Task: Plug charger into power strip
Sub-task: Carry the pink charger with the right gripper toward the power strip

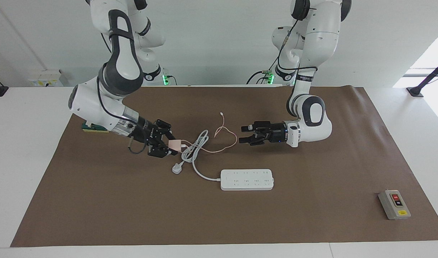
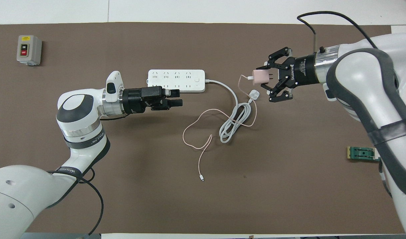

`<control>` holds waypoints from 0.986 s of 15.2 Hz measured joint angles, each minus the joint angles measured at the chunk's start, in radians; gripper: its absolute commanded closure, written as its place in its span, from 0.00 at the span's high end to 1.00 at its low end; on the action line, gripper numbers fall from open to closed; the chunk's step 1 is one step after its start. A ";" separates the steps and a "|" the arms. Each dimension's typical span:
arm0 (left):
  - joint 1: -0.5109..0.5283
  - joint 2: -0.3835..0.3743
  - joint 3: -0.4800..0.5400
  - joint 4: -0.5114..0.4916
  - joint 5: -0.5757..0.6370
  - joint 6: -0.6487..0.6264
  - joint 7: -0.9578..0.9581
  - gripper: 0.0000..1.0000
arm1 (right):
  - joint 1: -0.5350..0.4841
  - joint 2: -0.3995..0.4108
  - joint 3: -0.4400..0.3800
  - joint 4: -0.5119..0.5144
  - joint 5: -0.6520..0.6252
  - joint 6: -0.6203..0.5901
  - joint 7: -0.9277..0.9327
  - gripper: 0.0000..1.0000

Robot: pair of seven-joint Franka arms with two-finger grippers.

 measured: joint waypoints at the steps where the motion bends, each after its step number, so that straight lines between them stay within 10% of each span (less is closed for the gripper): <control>1: 0.000 0.000 0.000 0.000 0.000 0.000 0.000 1.00 | 0.040 0.001 0.001 0.000 0.000 0.041 0.029 0.00; 15: 0.000 0.000 0.001 0.000 0.000 -0.001 0.017 1.00 | 0.282 0.045 0.003 0.002 0.085 0.266 0.135 0.00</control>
